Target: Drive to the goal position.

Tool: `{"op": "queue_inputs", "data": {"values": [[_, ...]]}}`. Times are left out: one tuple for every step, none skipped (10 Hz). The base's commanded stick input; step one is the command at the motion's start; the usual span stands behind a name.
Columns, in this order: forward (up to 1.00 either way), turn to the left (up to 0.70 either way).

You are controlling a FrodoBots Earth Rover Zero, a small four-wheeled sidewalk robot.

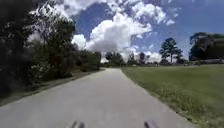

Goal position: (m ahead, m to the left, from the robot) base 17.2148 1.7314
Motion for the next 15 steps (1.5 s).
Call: {"op": "queue_inputs", "data": {"values": [[0.50,0.25],[0.50,0.25],[0.50,0.25],[0.50,0.25],[0.50,0.25],[0.50,0.25],[0.50,0.25],[0.50,0.25],[0.50,0.25],[0.50,0.25],[0.50,0.25],[0.50,0.25],[0.50,0.25],[0.50,0.19],[0.50,0.01]]}}
